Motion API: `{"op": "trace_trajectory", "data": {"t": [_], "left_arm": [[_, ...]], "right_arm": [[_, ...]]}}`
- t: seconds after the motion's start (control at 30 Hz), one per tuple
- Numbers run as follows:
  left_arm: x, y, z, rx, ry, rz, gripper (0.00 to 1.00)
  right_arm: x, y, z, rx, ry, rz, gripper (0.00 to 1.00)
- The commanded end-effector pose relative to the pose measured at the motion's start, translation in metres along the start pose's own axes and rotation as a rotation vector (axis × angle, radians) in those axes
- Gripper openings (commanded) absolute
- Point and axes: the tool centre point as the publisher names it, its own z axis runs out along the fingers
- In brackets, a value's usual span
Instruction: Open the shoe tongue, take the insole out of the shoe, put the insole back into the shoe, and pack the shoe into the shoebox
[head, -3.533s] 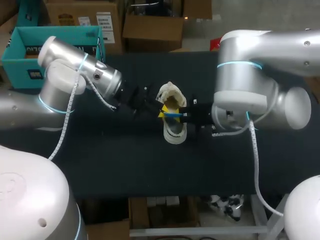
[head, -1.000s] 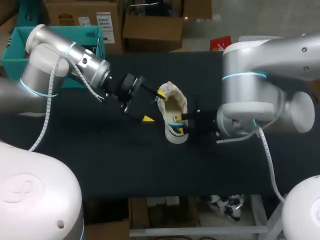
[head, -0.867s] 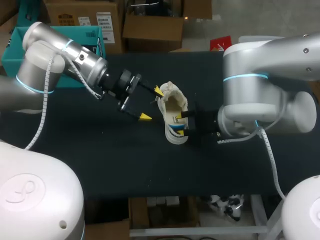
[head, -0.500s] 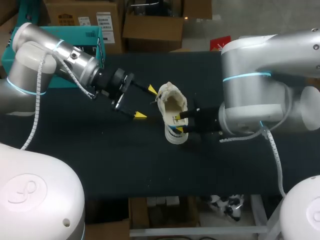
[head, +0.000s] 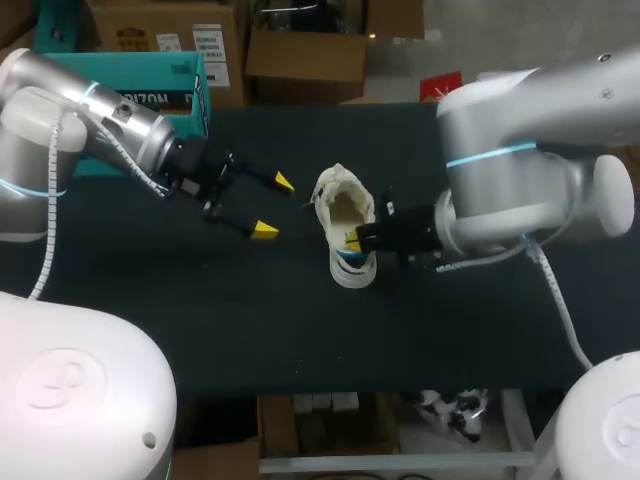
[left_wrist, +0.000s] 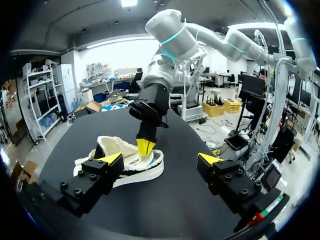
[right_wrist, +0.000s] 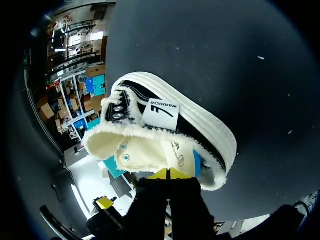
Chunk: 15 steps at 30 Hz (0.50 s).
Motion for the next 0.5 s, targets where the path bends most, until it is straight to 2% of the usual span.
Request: {"op": "trace_trajectory", "data": {"t": [0.03, 0.13, 0.47, 0.5], "left_arm": [[-0.01, -0.004, -0.012, -0.037, 0.022, -0.115, 1.0], [-0.024, -0.009, -0.022, -0.098, 0.019, -0.312, 1.0], [-0.024, -0.009, -0.022, -0.098, 0.019, -0.312, 1.0], [-0.026, -0.01, -0.022, -0.139, -0.017, -0.328, 1.0]], "right_arm": [[-0.003, 0.013, 0.023, 0.045, -0.068, 0.004, 0.0], [-0.007, 0.016, 0.027, 0.054, -0.072, 0.01, 0.0], [-0.02, 0.019, 0.031, 0.052, -0.082, 0.021, 0.0], [-0.021, 0.02, 0.031, 0.051, -0.082, 0.023, 0.0]]}}
